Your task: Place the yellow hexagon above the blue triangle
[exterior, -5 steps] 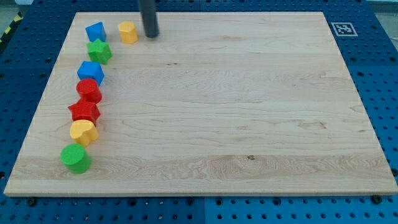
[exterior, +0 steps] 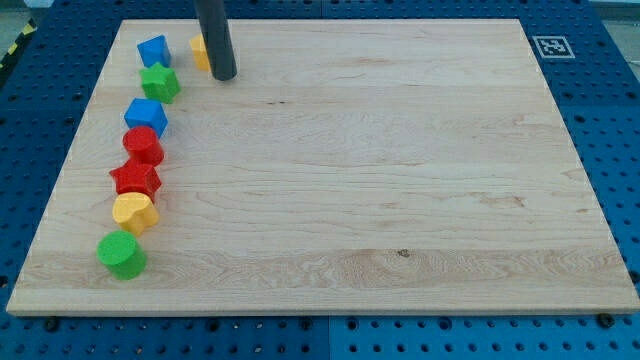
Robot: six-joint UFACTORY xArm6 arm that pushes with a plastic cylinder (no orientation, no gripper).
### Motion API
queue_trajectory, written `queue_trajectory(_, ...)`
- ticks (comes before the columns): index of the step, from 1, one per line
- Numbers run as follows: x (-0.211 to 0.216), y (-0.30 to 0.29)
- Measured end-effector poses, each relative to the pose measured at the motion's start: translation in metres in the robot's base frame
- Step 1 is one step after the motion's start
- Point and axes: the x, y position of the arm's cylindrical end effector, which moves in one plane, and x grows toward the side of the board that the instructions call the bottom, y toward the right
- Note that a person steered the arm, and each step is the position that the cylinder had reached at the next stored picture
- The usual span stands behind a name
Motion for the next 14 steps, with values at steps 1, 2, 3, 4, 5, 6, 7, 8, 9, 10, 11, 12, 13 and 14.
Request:
queue_trajectory(1,0.000,-0.006)
queue_trajectory(2,-0.004,-0.017)
queue_trajectory(3,-0.013,-0.019)
queue_trajectory(4,-0.024,-0.019)
queue_trajectory(5,-0.033,-0.019)
queue_trajectory(6,-0.039,-0.019)
queue_trajectory(7,-0.035,0.004)
queue_trajectory(8,-0.041,0.031)
queue_trajectory(9,-0.048,0.038)
queue_trajectory(10,-0.056,0.039)
queue_trajectory(11,-0.059,0.036)
queue_trajectory(12,-0.059,0.025)
queue_trajectory(13,-0.059,-0.001)
queue_trajectory(14,-0.060,-0.023)
